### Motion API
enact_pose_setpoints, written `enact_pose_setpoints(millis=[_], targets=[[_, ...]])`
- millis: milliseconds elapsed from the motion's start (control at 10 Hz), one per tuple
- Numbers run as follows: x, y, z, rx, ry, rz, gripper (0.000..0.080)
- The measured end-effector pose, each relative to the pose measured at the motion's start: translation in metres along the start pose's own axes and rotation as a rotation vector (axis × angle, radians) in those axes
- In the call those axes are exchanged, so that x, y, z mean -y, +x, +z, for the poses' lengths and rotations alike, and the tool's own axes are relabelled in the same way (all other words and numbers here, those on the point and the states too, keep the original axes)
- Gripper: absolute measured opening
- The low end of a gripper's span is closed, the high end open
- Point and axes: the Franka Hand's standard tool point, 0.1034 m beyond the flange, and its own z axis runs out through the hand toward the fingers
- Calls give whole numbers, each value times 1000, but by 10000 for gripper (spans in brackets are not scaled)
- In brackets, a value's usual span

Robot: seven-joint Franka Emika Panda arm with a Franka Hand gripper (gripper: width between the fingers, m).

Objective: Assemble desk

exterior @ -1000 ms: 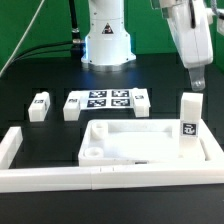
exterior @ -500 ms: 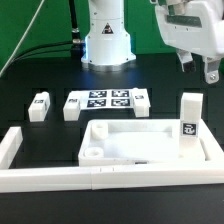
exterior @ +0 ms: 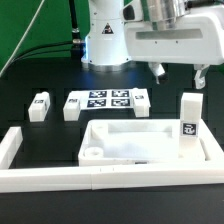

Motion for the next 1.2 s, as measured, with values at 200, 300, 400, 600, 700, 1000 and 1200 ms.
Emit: enact_pose_setpoints(millis=[200,300,400,600,700,1000,1200], targets=[[-4,-4,3,-15,-35,-177,649],[-4,-3,4,-16,-37,-232,649],[-7,-2,7,-16,-41,-369,649],[-33,-11,32,10,-78,-546,649],[-44,-18,37,14,-92,-615,649],[-53,-23,41,23,-111,-662,649],[-63,-28,45,85,-135,-665,649]])
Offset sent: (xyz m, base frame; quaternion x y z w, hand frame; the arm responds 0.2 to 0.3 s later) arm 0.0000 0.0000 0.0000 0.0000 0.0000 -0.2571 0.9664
